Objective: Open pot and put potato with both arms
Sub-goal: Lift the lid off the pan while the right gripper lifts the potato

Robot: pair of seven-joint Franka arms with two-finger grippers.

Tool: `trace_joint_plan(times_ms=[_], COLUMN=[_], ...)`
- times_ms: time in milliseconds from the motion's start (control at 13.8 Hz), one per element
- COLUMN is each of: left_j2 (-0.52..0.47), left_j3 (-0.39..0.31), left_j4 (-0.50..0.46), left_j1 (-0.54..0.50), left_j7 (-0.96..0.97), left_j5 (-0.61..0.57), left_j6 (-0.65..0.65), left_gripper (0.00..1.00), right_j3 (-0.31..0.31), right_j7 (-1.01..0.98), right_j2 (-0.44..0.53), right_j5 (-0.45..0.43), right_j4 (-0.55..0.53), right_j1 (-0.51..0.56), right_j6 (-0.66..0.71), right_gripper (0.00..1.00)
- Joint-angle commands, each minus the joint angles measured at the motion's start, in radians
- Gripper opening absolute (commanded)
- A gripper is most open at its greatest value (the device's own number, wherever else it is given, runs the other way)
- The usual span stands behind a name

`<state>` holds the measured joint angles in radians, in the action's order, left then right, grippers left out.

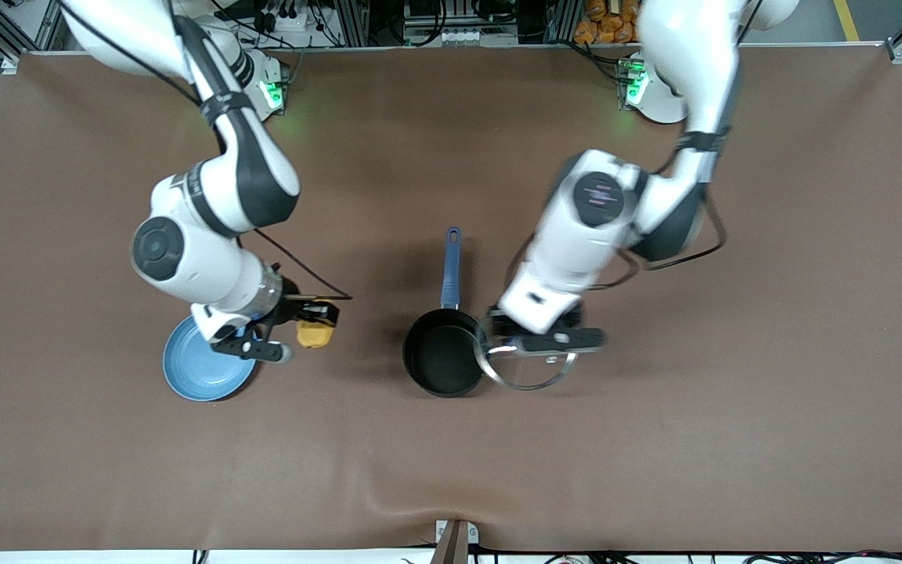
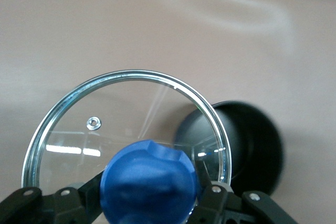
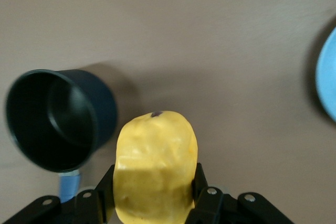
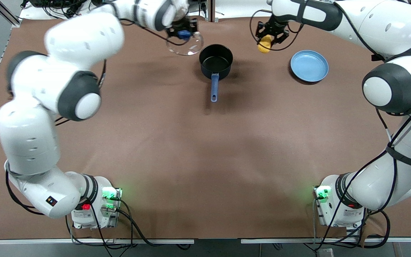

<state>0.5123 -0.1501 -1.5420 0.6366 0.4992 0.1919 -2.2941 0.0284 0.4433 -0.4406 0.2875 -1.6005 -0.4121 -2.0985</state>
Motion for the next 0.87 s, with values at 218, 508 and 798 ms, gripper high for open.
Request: trace_joint_plan(times_ms=[218,508,798], left_j2=[-0.195,-0.14,-0.098], left_j3=[0.038,0.04,0.043], left_j4=[-0.352,-0.502,-0.54], left_j1=[-0.234,-0.319,-0.342], left_j7=[-0.345,-0.532,-0.59], left_j5=[0.077,0.077,0.077], left_j6=[-0.057,-0.299,-0.361], left_gripper=[0.05,0.05,0.05], right_j3=[0.01,0.01,0.011], right_j7=[0.115,0.144,0.193], right_j2=[0.019,-0.024,-0.154], right_j5=[0.009,0.012,0.002], right_j4=[0.073,0.111,0.198], right_j1=[-0.108,-0.157,-0.212], right_j6=[0.006,-0.024,-0.17], right_gripper=[0.12,0.11,0.01])
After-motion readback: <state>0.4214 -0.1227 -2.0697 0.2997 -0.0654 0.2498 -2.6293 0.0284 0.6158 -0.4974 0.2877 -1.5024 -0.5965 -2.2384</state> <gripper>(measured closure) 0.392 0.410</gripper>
